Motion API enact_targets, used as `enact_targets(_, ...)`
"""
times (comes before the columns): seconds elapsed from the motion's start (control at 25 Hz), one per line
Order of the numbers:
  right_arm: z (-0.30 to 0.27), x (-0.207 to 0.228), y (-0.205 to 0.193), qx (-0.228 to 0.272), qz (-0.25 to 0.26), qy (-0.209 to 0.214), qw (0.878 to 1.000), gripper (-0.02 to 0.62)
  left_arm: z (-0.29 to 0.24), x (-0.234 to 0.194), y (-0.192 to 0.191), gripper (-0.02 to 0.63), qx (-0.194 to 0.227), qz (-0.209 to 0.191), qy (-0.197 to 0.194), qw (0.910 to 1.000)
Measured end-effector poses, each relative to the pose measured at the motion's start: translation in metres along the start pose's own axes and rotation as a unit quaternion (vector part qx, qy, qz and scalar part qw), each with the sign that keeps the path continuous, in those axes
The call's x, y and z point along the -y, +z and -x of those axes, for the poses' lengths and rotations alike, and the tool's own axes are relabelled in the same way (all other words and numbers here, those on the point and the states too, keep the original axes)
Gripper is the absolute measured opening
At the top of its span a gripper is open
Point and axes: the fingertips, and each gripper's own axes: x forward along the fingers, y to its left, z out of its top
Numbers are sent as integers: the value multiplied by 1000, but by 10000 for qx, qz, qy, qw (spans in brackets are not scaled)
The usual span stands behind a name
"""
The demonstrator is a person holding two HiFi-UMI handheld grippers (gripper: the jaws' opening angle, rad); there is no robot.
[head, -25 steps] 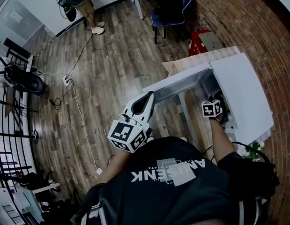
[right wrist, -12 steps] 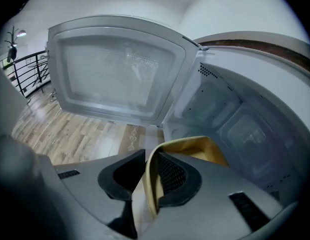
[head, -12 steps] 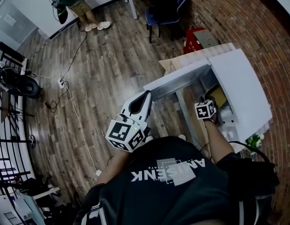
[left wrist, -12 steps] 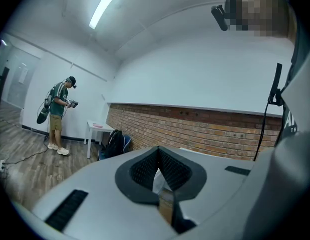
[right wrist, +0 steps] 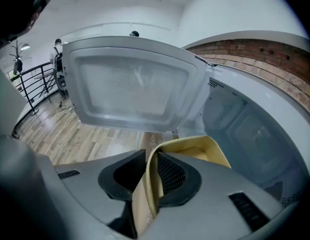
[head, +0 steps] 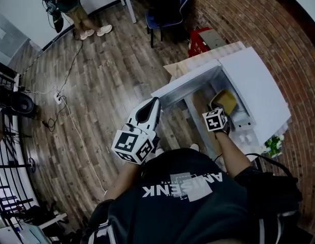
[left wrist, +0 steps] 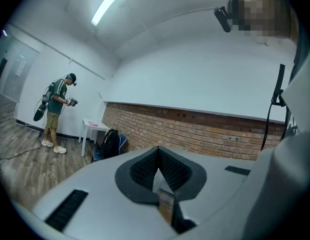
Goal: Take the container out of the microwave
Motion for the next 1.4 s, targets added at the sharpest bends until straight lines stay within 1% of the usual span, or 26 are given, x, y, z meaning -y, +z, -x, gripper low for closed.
enact_targets(0.2,13,-20,7,53,-70,202,9998,100,0,-2,-1,12,-2,49,-192,9998)
enact_targets(0.48,39,-44,33,302,-109,314,9990,98,-3,-8,-2,12,-66,122,-494,9987)
enact_targets(0.6,47,-55,41,394,-253,379,9982,97,-3,-12,-2,12,-77,151,-592,9981)
enact_targets(0.88,71,-68,59,582,-385,374,9969,97,-2,-21,-5,11,-156,197,-813,9964)
enact_targets(1.08,93,-69,74,762,-430,305,9957,97,-5,-22,-5,11,-190,227,-1032,9942)
enact_targets(1.4,139,-56,90,1072,-388,-67,9935,95,-8,-19,-4,11,-192,237,-1329,9907)
